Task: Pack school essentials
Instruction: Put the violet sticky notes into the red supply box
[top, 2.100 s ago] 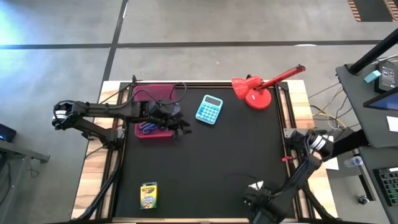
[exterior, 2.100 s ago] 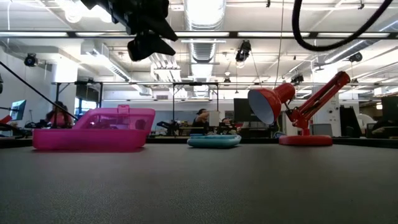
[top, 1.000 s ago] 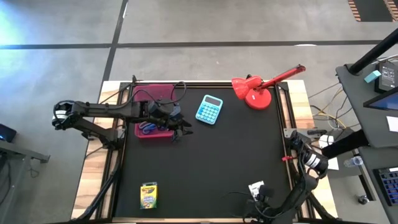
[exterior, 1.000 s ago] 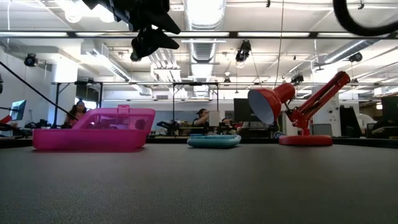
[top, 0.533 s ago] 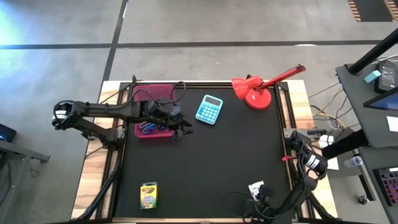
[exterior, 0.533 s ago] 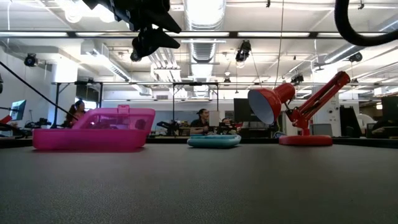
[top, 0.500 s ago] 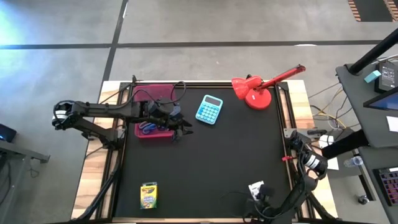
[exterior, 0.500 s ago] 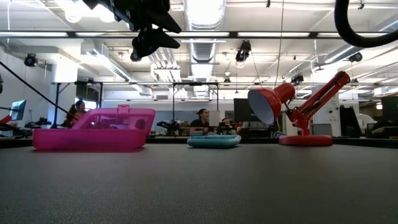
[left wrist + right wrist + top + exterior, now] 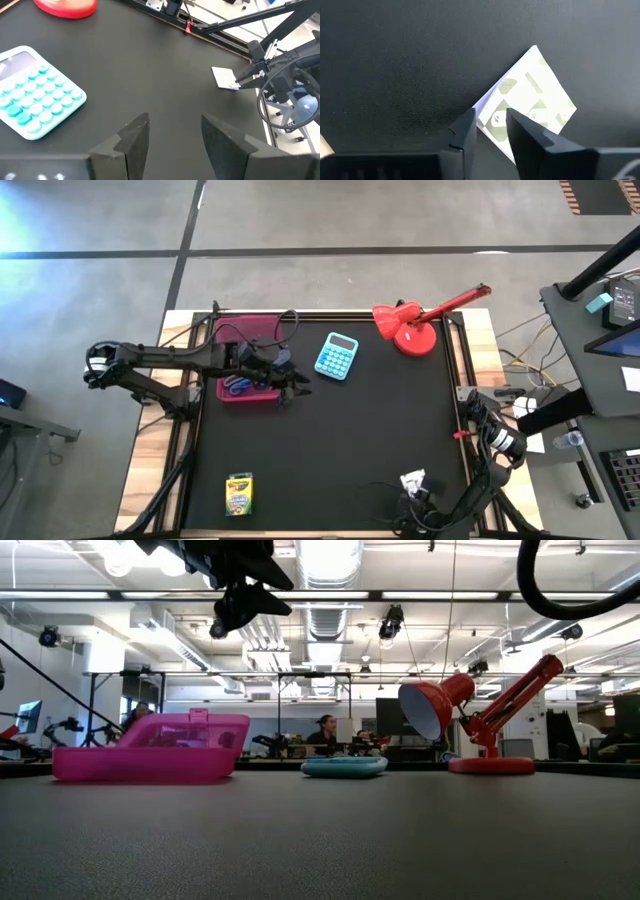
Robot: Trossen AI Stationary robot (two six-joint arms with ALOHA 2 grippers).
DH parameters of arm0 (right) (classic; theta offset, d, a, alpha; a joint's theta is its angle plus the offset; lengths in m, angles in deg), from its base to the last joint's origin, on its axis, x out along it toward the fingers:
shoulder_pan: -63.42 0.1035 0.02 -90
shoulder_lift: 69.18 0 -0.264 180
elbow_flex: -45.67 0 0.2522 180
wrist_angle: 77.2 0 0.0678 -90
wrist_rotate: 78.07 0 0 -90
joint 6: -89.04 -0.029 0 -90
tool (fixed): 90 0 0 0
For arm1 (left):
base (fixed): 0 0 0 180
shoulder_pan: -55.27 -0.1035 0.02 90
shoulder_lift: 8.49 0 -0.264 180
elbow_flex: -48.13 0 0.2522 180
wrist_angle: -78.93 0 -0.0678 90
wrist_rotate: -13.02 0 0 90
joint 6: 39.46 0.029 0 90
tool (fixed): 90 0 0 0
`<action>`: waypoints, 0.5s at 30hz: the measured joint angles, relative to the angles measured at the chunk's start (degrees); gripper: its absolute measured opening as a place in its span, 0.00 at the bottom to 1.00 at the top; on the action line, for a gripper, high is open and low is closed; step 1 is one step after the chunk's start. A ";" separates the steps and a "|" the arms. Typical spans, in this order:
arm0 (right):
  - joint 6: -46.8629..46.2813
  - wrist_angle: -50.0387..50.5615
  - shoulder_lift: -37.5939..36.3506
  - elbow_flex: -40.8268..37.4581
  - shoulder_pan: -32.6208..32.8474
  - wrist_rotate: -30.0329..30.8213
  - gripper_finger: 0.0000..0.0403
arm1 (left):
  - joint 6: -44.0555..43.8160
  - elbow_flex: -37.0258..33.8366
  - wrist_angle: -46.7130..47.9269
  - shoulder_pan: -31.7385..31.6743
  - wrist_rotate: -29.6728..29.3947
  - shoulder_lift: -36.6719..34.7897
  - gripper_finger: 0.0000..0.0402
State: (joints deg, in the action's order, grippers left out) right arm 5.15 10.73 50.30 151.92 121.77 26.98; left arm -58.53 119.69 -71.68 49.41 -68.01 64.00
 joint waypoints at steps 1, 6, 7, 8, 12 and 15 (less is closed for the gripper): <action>-0.16 -0.04 0.00 0.00 0.00 -0.02 0.22 | 0.00 0.00 -0.25 -0.01 -0.01 0.00 0.40; -0.22 -0.10 -0.02 0.00 0.00 -0.01 0.10 | 0.00 0.00 -0.28 0.00 -0.01 0.00 0.40; -0.23 -0.10 -0.02 0.00 0.00 -0.02 0.08 | 0.00 0.00 -0.28 0.00 -0.01 0.00 0.40; -0.25 -0.12 -0.02 0.00 0.00 -0.02 0.06 | 0.00 0.00 -0.25 0.00 -0.01 0.00 0.40; -1.07 -0.19 -0.09 0.00 0.00 -0.24 0.02 | 0.00 0.00 -0.23 0.00 -0.01 0.00 0.40; -3.04 -0.32 -0.12 0.01 0.00 -0.48 0.02 | 0.00 0.00 -0.22 0.00 -0.01 0.00 0.40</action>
State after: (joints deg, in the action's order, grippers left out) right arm 2.11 10.41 50.18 151.93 121.77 26.50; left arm -58.53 119.69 -71.90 49.41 -68.01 64.00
